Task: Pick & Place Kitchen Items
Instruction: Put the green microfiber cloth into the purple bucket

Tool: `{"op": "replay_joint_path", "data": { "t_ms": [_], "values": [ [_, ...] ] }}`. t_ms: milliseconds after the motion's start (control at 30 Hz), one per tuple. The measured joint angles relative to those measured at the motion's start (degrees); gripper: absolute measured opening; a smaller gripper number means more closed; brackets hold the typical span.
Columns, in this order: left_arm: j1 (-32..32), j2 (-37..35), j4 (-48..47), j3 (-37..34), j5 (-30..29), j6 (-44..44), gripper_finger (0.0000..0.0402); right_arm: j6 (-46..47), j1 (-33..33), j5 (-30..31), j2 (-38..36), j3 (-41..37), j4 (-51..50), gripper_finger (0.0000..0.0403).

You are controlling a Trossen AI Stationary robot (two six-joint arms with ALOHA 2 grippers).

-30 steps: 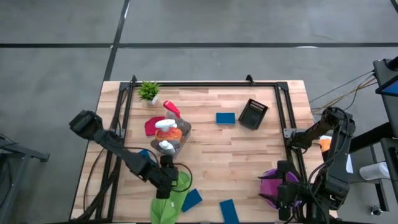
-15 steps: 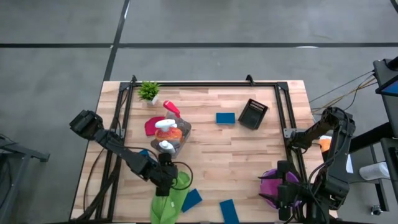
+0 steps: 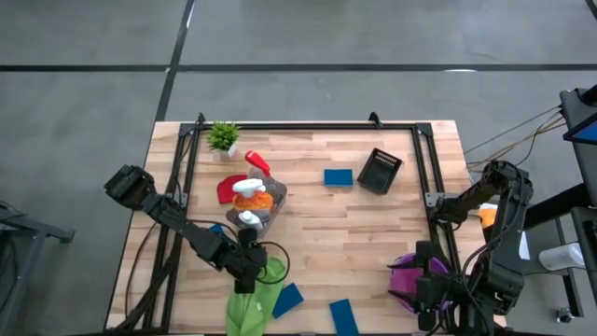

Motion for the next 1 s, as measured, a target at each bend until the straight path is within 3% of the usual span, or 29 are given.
{"op": "replay_joint_path", "data": {
  "t_ms": [267, 333, 700, 1000],
  "values": [
    [0.2, -0.1, -0.9, 0.5, 1.6, 4.2, 0.0034, 0.0, 0.0, 0.0, 0.0, 0.0, 0.0, 0.0265],
    [0.2, -0.2, -2.4, 1.4, 2.2, 4.5, 0.0011, 0.0, 0.0, 0.0, 0.0, 0.0, 0.0, 0.0265],
    [0.1, -4.0, -22.3, 12.7, 2.2, 4.9, 0.0003, 0.1, 0.0, 1.5, 0.0, -2.0, 1.3, 0.0265],
    [0.1, -14.7, -25.7, 19.8, -6.8, 10.0, 0.0001, -2.3, -1.5, 7.6, 0.0, -10.5, 11.7, 0.0265]
  ]
}}
